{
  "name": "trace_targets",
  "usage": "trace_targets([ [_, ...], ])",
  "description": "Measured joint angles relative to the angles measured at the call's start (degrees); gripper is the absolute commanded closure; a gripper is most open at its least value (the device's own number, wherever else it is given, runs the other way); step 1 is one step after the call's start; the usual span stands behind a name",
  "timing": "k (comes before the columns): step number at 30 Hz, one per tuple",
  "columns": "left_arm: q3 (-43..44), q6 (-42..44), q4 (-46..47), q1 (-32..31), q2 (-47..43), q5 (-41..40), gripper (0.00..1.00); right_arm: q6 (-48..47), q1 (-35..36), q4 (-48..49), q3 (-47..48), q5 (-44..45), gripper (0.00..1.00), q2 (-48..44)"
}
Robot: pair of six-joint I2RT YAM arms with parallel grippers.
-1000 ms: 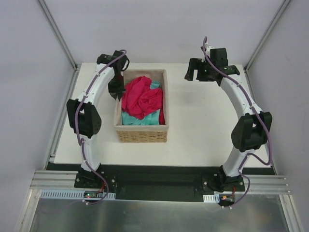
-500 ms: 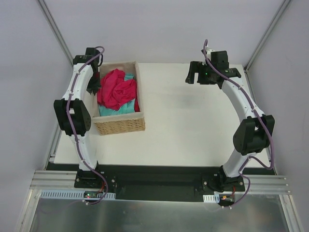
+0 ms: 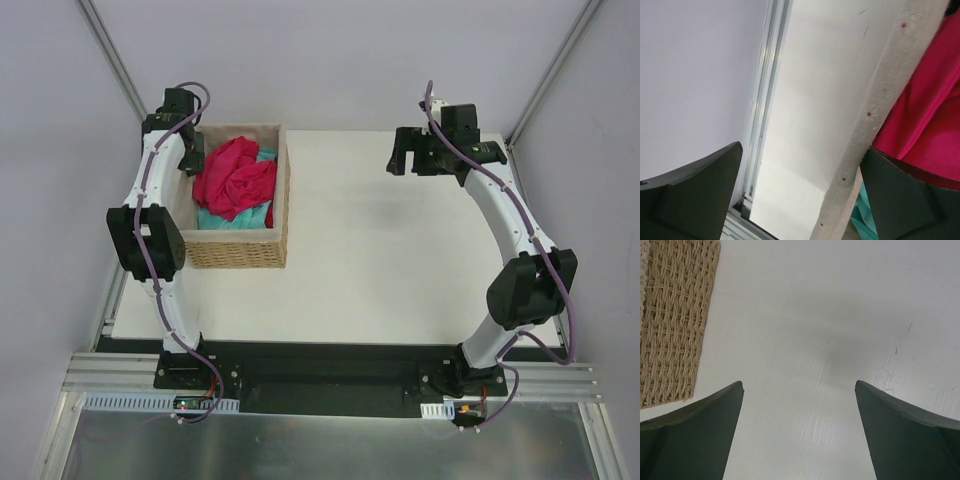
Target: Fold and stack the t-shirts
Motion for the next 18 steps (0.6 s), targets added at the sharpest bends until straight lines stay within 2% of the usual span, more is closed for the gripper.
trace_targets([
  [9,-1.55,-4.79,0.22,0.72,-8.92,3.34,0.01,-0.02,1.20,-0.39,0.15,-0.46,0.02,0.02],
  [18,-0.35,-13.40,-1.90,-1.62,-23.98,18.67,0.02,0.46,2.40,0.50,2.71,-1.18,0.02,1.22],
])
